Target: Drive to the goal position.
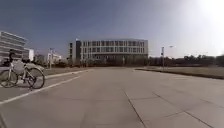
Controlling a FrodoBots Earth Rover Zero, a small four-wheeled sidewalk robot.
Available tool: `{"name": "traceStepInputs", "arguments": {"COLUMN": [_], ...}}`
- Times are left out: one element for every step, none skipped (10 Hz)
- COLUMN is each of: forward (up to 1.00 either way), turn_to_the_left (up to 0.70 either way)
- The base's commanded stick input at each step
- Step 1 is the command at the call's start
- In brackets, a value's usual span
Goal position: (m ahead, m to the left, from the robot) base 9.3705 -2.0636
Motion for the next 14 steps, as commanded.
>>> {"name": "traceStepInputs", "arguments": {"forward": [0.7,0.7,0.7,0.7,0.7,0.7,0.7,0.7,0.7,0.7,0.7,0.7,0.7,0.7], "turn_to_the_left": [0.0,0.0,0.0,0.0,0.0,0.0,0.0,0.0,0.0,0.0,0.0,0.0,0.0,0.0]}}
